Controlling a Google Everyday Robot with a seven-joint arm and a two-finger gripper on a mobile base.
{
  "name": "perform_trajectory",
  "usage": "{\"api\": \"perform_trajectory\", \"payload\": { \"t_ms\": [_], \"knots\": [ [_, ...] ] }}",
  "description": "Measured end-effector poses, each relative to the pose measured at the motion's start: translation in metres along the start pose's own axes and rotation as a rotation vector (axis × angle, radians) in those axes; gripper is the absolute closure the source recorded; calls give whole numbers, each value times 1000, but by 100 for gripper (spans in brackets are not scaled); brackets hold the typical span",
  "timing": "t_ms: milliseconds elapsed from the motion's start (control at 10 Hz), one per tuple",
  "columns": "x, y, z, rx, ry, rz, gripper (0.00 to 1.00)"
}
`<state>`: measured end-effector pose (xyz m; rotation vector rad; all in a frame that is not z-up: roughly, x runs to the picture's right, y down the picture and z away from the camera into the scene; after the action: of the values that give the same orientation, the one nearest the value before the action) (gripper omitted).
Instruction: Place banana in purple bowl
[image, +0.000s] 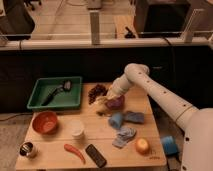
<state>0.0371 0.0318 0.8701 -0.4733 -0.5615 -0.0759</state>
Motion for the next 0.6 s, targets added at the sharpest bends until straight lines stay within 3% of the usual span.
{"api": "perform_trajectory", "payload": {
  "t_ms": [400,600],
  "knots": [
    [20,-7,1,17,42,50,26],
    [29,-6,0,29,55,78,20]
  ]
}}
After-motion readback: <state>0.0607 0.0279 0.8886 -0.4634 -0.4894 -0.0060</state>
